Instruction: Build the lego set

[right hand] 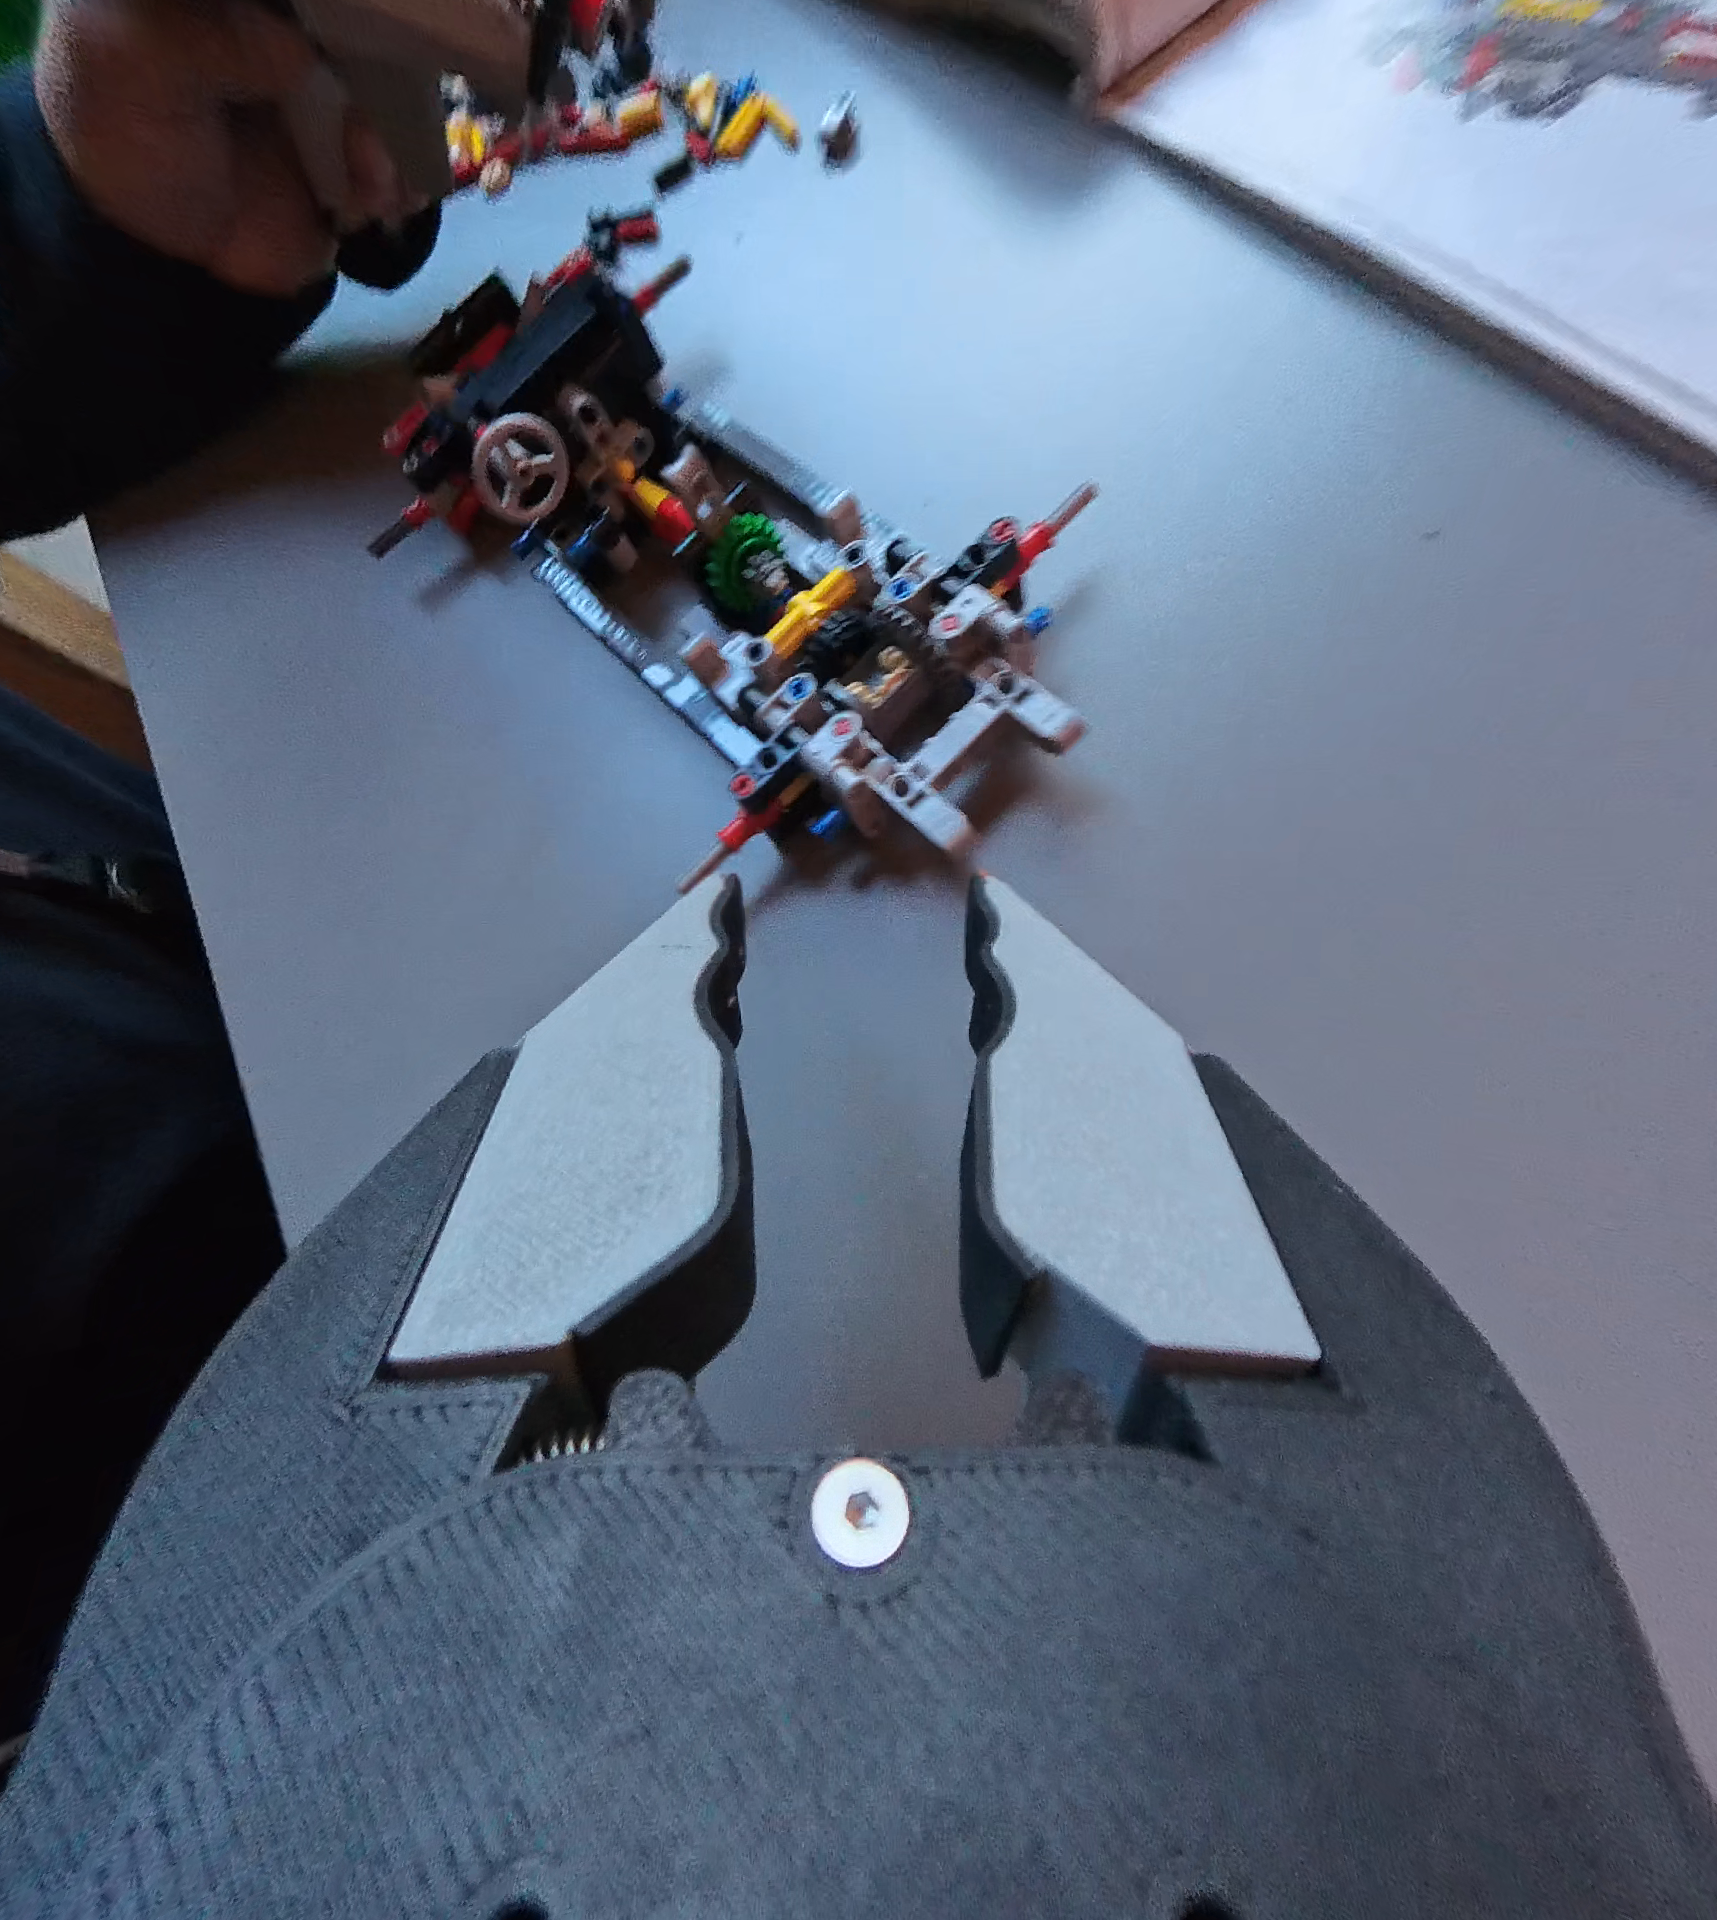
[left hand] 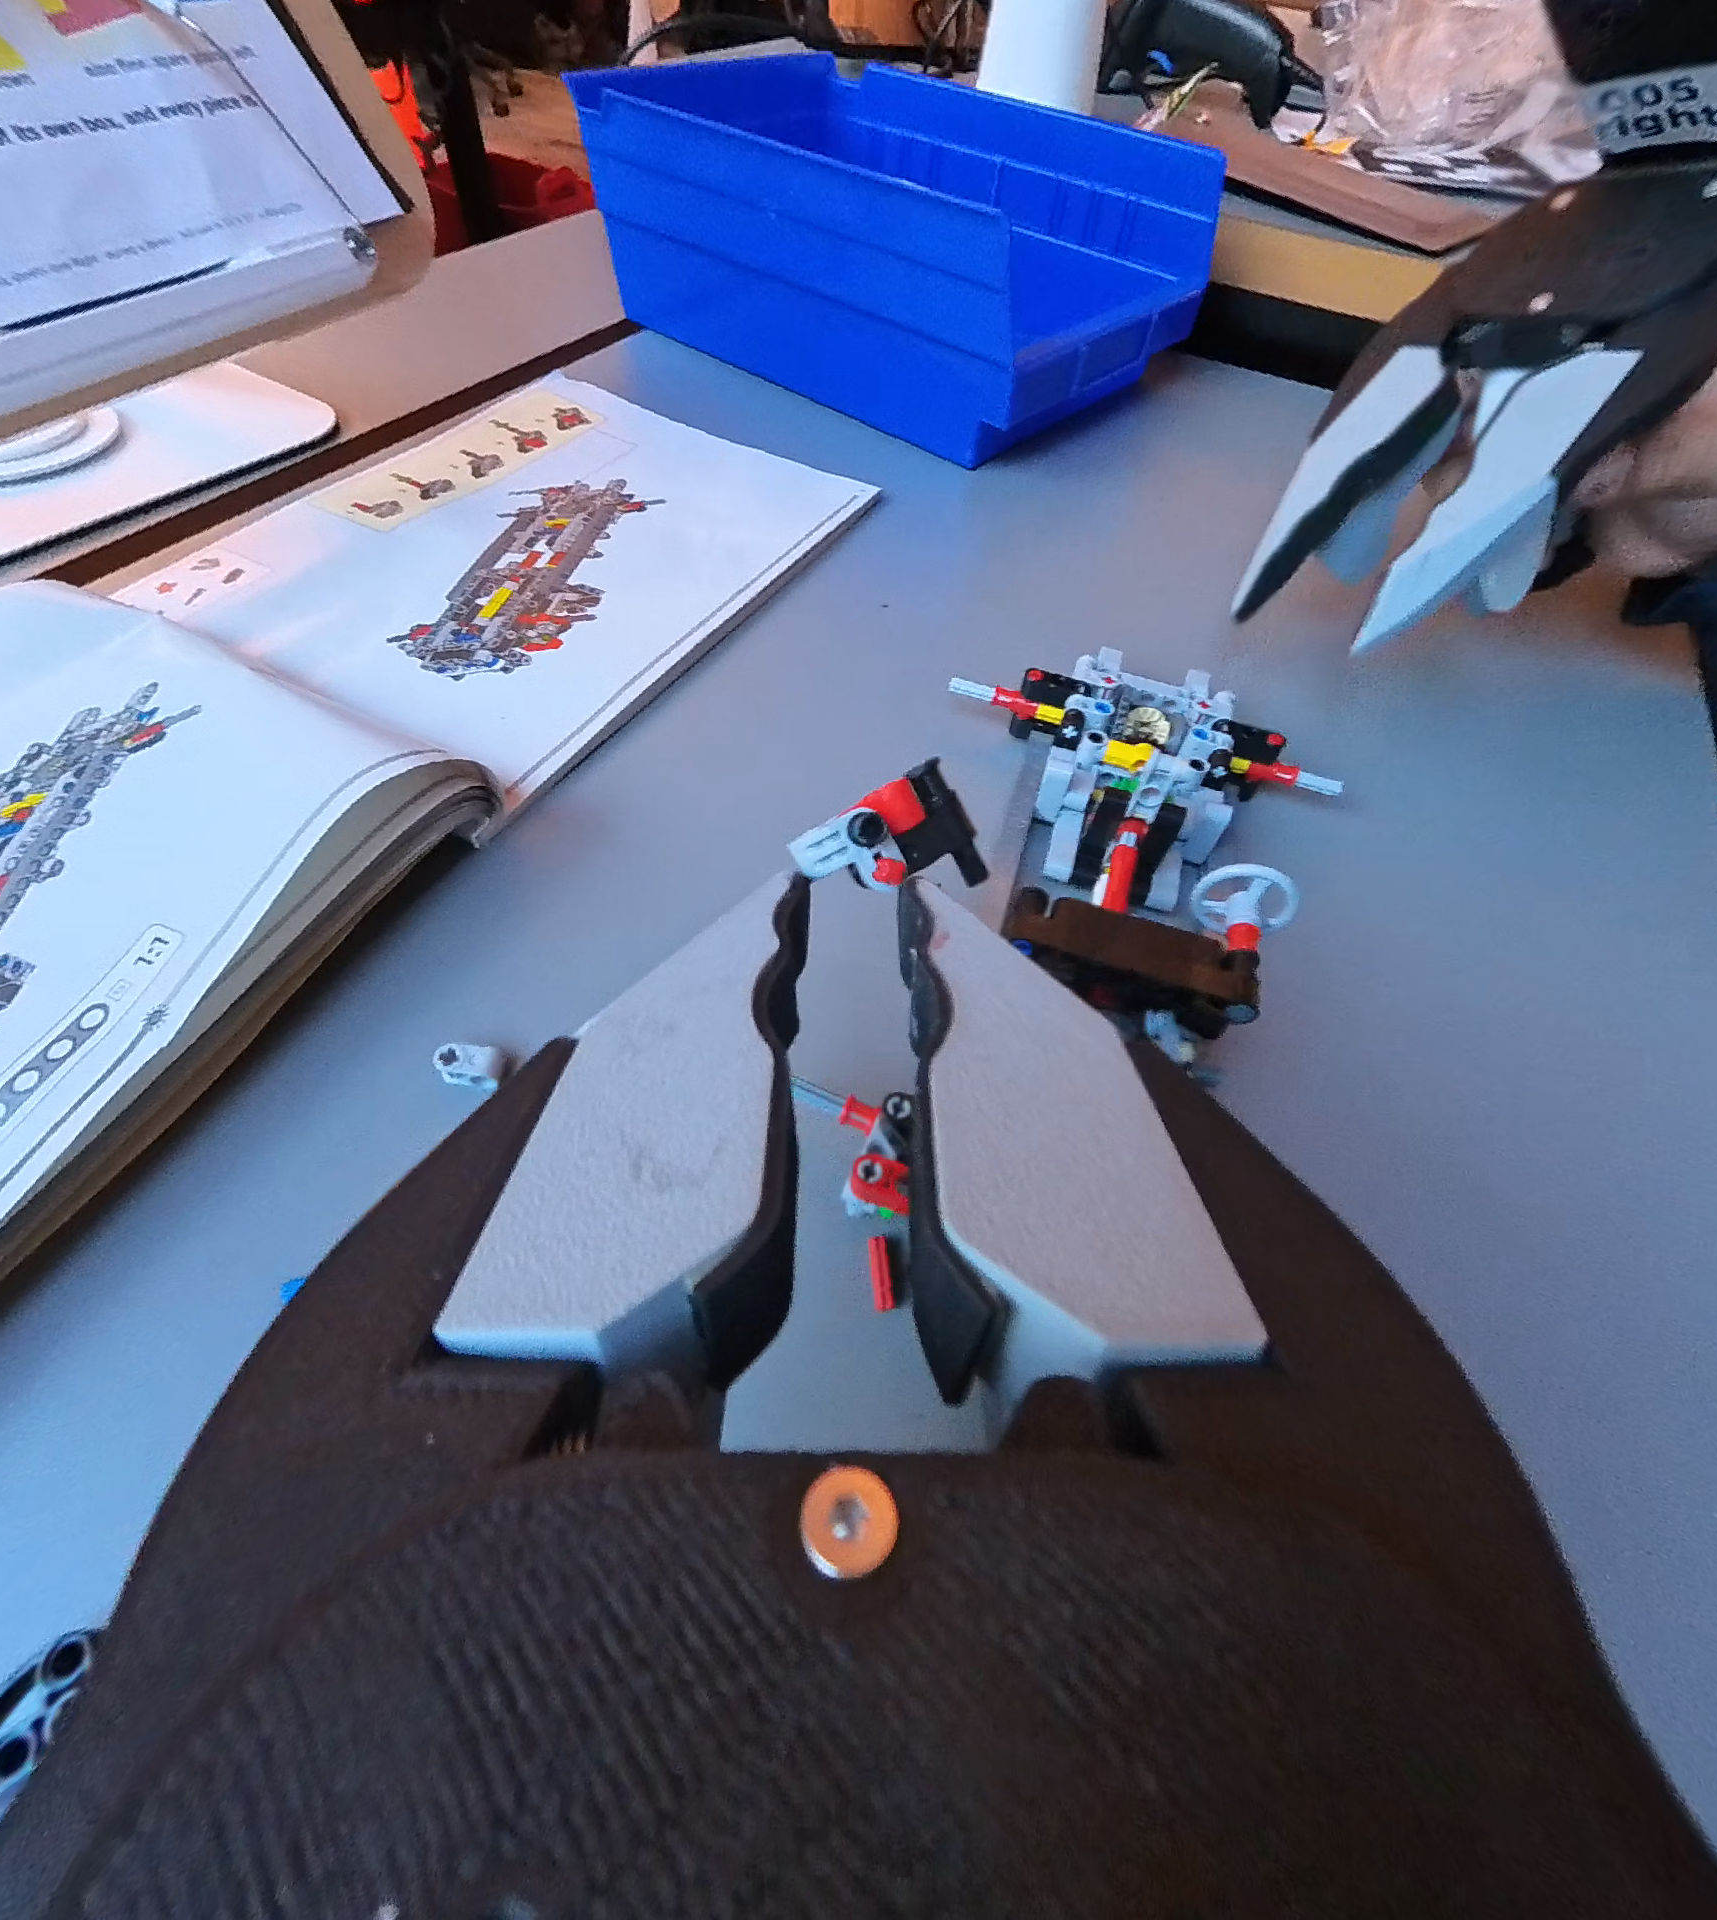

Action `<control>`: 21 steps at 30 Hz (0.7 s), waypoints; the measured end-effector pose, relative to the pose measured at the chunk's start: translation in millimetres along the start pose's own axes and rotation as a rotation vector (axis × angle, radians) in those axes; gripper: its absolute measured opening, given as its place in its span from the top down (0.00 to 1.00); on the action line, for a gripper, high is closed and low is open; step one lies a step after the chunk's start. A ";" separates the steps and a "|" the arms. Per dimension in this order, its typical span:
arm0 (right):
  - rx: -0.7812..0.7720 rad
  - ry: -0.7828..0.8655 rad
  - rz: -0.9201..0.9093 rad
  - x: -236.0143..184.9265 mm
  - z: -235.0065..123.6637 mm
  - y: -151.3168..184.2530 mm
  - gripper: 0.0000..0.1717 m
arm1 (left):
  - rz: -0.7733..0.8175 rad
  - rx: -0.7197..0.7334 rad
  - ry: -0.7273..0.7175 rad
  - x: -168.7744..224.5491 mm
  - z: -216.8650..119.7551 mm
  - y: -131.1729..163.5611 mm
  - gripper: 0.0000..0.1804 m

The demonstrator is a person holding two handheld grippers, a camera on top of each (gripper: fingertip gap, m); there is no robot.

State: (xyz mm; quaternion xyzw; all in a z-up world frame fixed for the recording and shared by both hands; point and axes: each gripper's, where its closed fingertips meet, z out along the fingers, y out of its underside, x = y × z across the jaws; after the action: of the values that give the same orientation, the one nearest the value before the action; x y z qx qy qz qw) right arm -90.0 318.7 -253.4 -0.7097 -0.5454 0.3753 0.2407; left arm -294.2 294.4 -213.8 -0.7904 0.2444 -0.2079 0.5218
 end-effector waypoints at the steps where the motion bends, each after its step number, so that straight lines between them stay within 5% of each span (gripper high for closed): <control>1: 0.034 0.013 0.000 7.4 -5.9 -4.2 0.77 | 0.001 0.002 -0.006 -2.2 -0.4 0.1 0.92; 8: 0.320 0.087 -0.073 64.8 -21.3 -46.5 0.79 | 0.206 -0.047 -0.191 -37.8 -6.4 10.2 0.91; 14: 0.347 0.134 -0.242 95.3 -3.1 -75.3 0.84 | 0.216 -0.052 -0.188 -39.0 -6.1 11.9 0.91; 21: 0.349 -0.060 -0.272 71.5 23.4 -91.7 0.84 | 0.232 -0.084 -0.172 -39.4 -1.4 20.9 0.91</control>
State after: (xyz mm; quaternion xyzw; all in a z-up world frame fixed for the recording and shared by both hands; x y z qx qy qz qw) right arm -154.2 411.9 -217.9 -0.5658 -0.5698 0.4490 0.3920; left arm -329.8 310.1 -235.6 -0.7929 0.2969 -0.0671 0.5278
